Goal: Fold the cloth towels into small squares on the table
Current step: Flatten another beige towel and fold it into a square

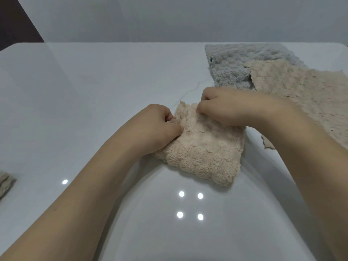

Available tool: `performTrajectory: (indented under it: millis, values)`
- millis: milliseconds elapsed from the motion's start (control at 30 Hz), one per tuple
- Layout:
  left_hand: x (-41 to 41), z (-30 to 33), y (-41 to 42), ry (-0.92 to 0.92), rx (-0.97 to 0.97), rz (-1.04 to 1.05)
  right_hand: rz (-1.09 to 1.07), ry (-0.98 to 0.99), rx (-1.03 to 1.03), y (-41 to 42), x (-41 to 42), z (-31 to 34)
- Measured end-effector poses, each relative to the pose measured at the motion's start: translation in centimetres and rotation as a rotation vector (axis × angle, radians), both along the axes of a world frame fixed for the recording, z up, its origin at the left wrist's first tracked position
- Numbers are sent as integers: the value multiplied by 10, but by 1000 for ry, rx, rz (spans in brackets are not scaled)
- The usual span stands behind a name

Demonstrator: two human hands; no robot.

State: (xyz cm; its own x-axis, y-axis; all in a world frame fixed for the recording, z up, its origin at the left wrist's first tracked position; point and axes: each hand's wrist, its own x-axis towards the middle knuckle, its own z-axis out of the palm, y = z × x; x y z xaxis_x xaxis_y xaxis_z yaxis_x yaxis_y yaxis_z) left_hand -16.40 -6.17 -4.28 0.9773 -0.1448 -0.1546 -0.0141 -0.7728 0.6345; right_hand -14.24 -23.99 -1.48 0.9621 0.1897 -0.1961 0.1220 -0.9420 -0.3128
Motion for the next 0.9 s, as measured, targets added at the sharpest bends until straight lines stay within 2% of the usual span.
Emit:
performTrajectory:
  millis: [167,300,433,567,667,733,800,900]
  values:
    - [-2,-1,0,1,-42,30,-28,43,-86,-2,5,-11]
    - [-7,-4,1,-54,-68,52,24,29,1,-6,7,-11]
    - [-10,-7,11,-5,-350,51,17,-25,135,-5,9,-14]
    - [-9,-3,16,104,-479,-29,-1,-84,108,-3,9,-20]
    - [-8,-3,23,132,-499,-47,21,-209,101,-4,12,-28]
    - [-8,-3,26,159,-527,-66,25,-335,210,-5,13,-37]
    - [-7,-4,28,176,-594,-85,6,-428,337,-5,15,-45]
    - [-8,-4,27,137,-725,-94,-5,-503,323,-3,18,-53]
